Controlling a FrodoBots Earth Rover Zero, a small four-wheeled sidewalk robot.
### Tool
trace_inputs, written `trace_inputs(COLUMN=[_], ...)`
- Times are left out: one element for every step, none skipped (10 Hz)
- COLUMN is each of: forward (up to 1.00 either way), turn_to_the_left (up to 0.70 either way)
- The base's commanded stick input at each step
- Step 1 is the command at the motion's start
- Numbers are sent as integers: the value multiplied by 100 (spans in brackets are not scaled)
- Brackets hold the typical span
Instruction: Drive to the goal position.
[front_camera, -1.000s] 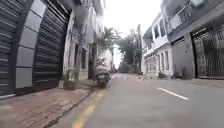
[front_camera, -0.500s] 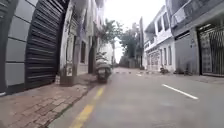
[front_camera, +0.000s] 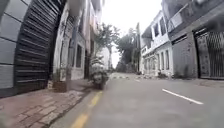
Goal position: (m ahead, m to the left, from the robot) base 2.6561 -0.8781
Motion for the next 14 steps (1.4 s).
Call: trace_inputs(forward=[50,50,50,50,50,50,50,50,50,50,50,50,50,50], turn_to_the_left=[0,0,0,0,0,0,0,-1,-2,-50,-50,-50,-50,-50])
